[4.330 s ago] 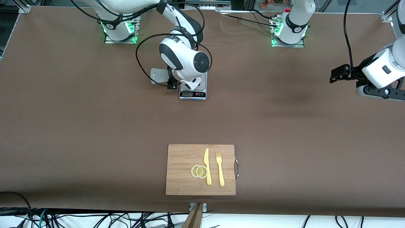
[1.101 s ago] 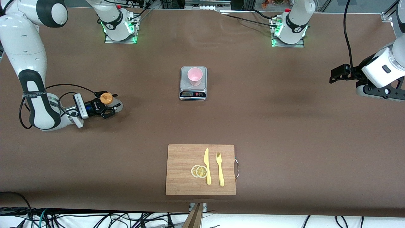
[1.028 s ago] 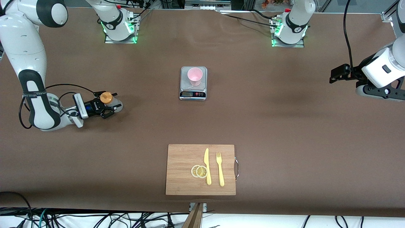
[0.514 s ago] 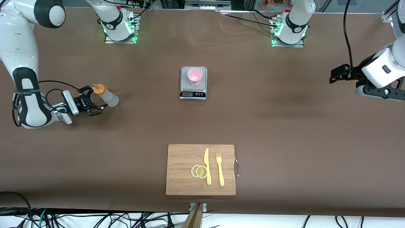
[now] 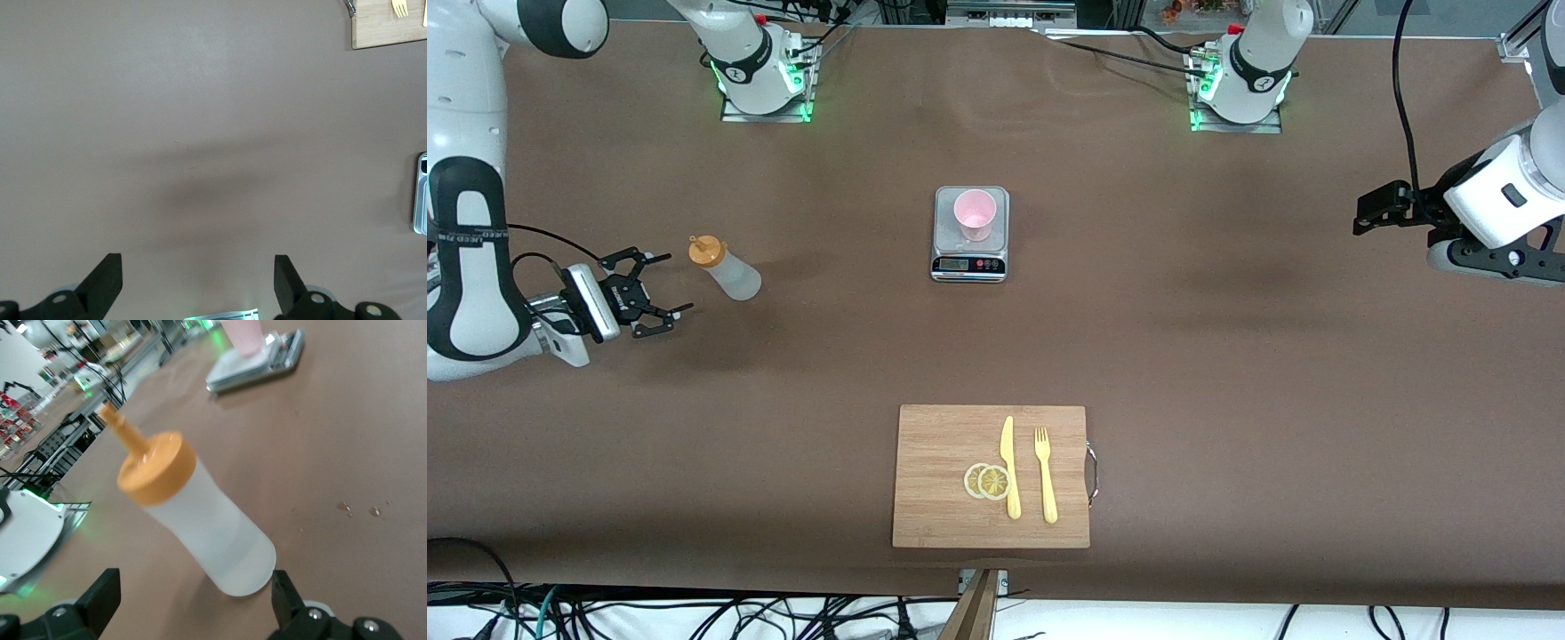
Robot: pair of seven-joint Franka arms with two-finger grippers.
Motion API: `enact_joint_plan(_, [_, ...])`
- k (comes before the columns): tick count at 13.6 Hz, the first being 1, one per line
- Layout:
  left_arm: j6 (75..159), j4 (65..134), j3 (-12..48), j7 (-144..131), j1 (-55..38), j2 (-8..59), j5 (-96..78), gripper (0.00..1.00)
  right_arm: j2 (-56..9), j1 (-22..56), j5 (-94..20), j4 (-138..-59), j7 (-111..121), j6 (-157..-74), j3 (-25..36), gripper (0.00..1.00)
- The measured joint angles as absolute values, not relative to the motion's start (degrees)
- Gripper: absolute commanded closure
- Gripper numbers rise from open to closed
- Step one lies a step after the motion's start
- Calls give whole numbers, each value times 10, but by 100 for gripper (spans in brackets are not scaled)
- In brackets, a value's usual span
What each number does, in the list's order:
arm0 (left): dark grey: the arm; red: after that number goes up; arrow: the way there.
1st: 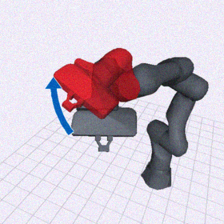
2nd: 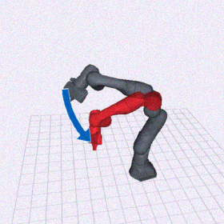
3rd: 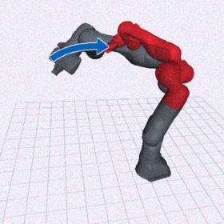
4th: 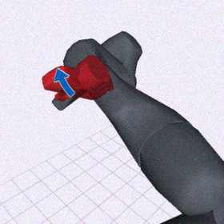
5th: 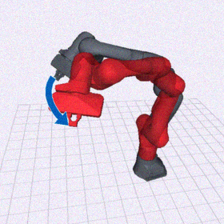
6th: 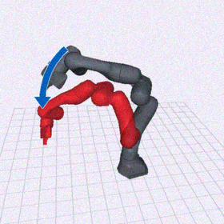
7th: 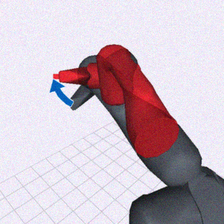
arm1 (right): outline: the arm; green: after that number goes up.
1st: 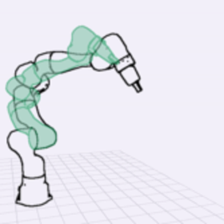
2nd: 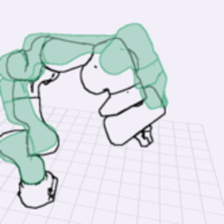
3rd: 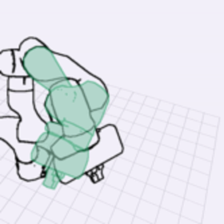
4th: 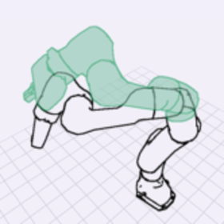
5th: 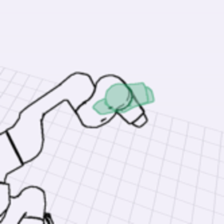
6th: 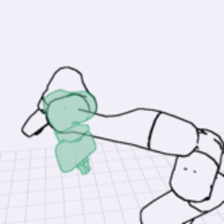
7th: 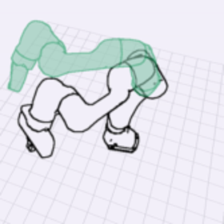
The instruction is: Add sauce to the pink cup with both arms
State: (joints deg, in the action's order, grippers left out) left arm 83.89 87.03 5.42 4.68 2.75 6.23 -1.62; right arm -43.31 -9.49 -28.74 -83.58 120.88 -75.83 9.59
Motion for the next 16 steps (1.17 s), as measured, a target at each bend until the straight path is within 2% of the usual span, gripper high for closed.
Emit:
enact_joint_plan(6, [839,869,55,47,27,63,-16,0,-300,-10,-149,-843,910,-822,87,0])
enact_joint_plan(12, [839,861,55,47,27,68,-16,0,-237,11,-5,-848,598,-856,10,0])
enact_joint_plan(16, [839,858,54,47,27,71,-16,0,-203,19,48,-862,407,-871,-11,0])
